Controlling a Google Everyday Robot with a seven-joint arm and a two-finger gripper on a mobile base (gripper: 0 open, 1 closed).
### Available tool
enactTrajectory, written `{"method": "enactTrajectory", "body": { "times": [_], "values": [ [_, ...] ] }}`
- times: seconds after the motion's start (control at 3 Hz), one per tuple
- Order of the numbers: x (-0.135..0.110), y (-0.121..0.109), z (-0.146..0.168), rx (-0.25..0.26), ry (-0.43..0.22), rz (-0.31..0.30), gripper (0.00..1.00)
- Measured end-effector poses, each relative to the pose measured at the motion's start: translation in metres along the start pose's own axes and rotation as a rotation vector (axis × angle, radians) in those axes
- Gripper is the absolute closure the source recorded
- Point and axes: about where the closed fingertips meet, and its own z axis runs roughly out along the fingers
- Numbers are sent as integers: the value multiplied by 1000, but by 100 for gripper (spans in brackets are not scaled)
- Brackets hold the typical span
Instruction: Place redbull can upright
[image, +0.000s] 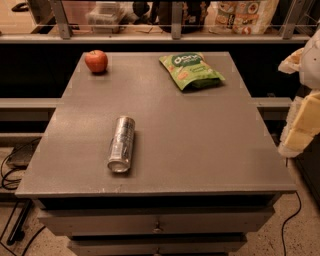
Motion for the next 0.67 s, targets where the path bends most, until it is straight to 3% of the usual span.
{"method": "enactTrajectory", "body": {
  "times": [0.33,0.67],
  "values": [
    [0,-1,-1,6,0,6,0],
    [-7,-8,4,13,-28,102,0]
  ]
}}
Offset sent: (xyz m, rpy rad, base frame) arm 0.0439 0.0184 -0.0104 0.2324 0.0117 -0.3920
